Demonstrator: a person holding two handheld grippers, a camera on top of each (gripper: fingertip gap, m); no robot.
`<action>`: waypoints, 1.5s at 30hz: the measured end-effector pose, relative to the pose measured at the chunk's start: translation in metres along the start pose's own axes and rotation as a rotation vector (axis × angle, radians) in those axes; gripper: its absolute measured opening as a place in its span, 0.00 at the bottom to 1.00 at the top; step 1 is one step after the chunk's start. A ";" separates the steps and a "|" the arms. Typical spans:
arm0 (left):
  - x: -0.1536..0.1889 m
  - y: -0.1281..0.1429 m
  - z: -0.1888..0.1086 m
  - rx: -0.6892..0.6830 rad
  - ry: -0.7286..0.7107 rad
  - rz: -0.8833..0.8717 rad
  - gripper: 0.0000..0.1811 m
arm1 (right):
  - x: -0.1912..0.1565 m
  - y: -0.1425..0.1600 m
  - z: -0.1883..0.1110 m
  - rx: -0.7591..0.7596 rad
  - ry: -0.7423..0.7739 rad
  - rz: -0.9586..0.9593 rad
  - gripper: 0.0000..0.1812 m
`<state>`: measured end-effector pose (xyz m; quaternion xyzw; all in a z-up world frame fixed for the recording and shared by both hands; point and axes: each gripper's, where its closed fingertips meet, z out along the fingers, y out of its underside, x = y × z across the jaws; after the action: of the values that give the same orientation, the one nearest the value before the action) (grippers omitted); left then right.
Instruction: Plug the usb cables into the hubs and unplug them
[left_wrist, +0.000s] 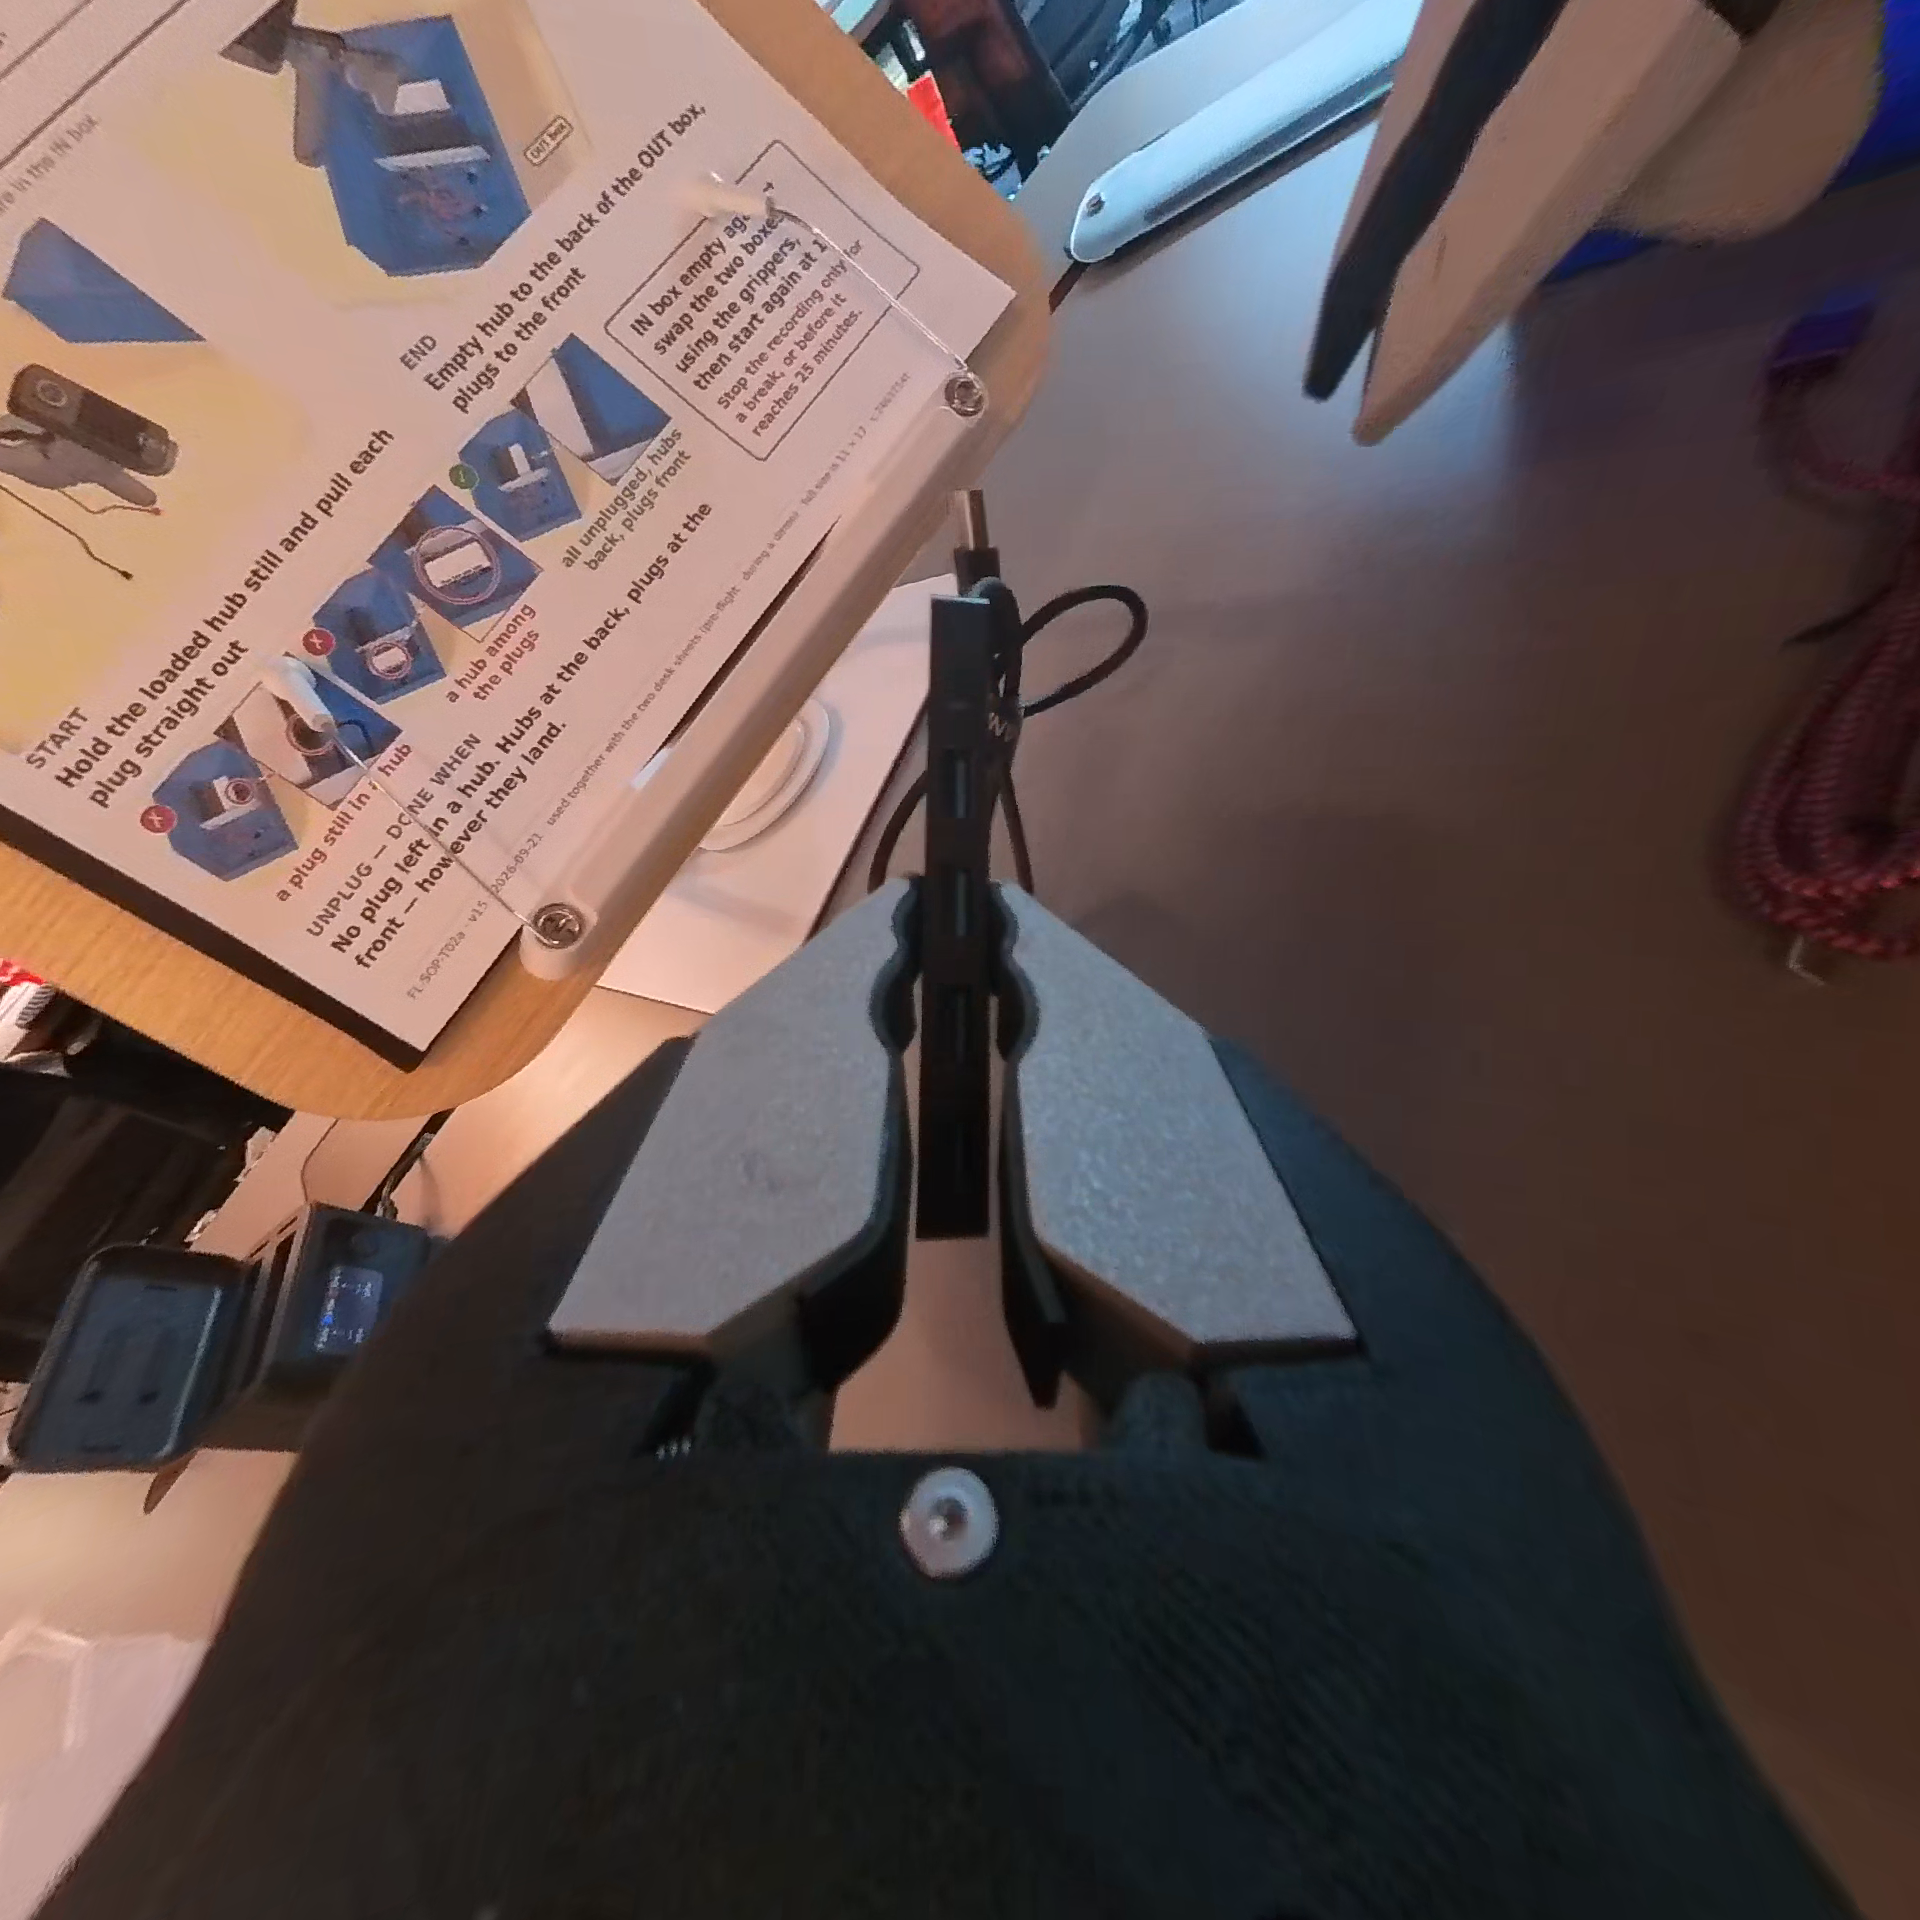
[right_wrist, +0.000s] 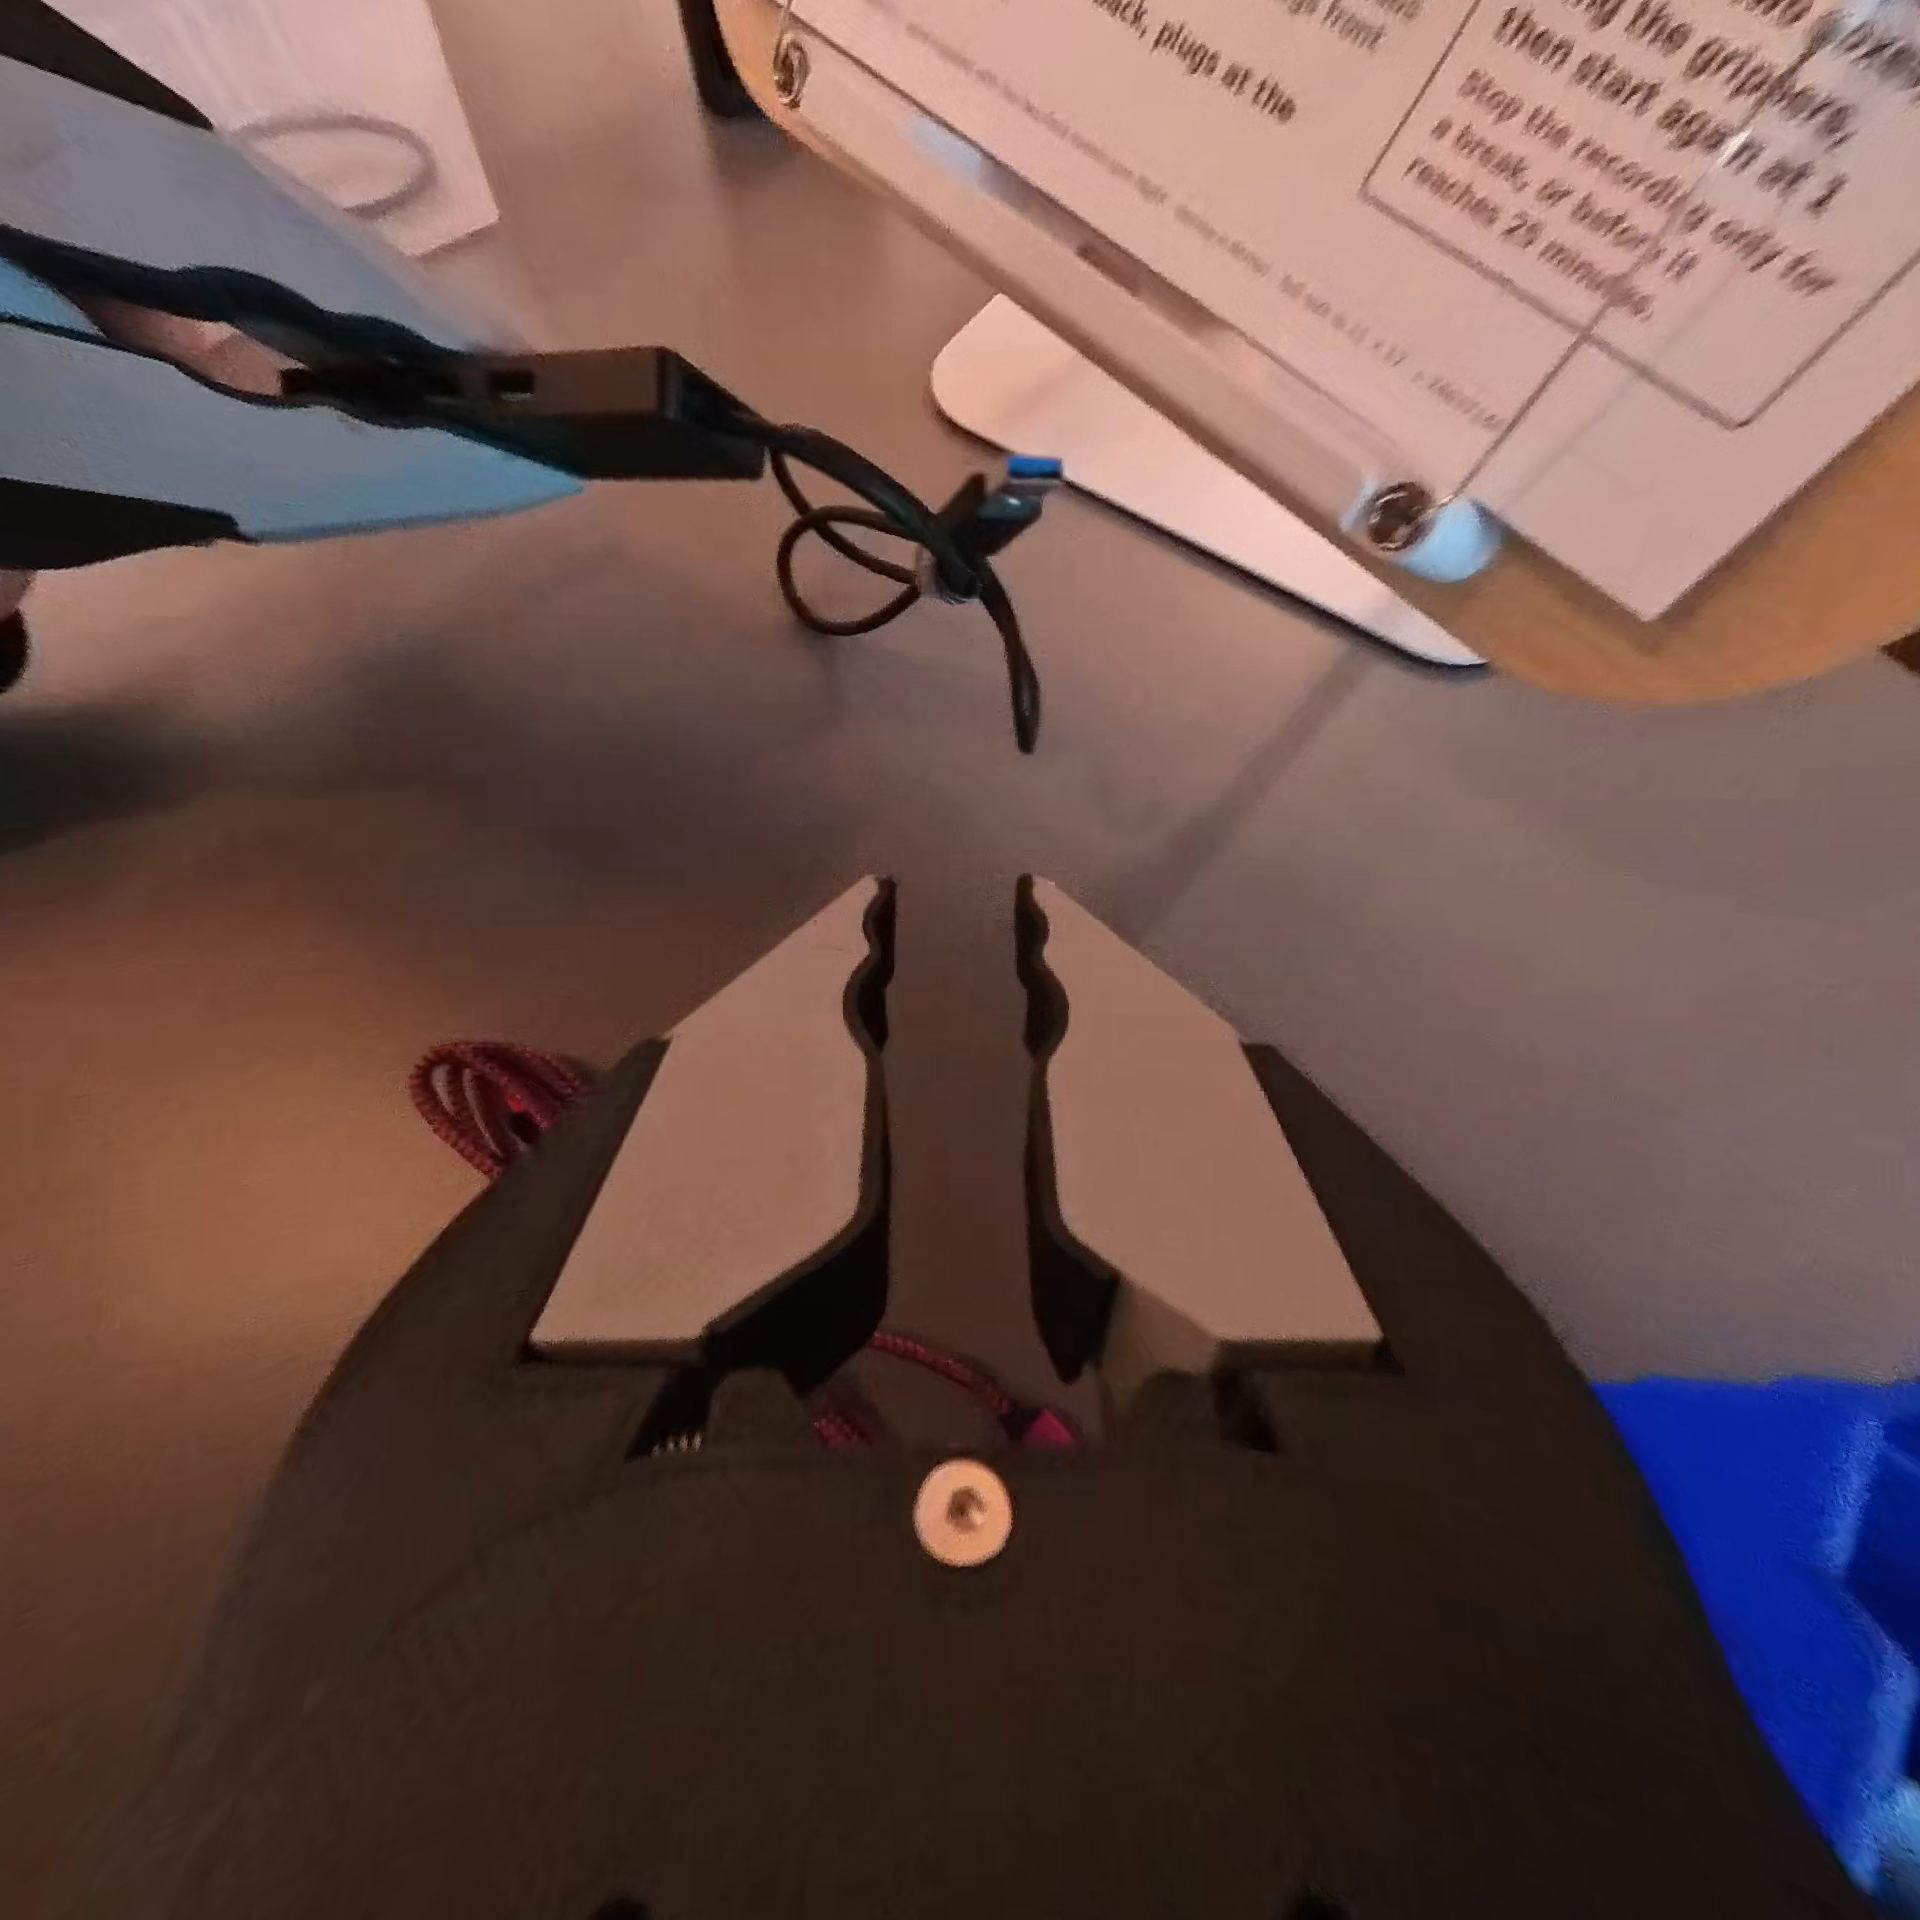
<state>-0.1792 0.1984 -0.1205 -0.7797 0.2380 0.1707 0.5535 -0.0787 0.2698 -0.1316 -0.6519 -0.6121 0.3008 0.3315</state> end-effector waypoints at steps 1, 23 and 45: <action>0.004 0.000 0.000 0.003 0.025 -0.006 0.04 | -0.003 0.000 0.003 -0.003 -0.013 0.013 0.12; 0.052 -0.012 0.001 0.071 0.201 0.204 0.04 | -0.046 -0.002 0.010 0.023 -0.030 -0.450 0.19; 0.085 -0.007 -0.004 0.062 0.336 0.306 0.06 | -0.076 0.014 0.022 -0.031 -0.001 -0.781 0.07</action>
<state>-0.1043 0.1811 -0.1588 -0.7346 0.4476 0.1129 0.4973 -0.0932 0.1948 -0.1566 -0.3746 -0.8188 0.1429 0.4108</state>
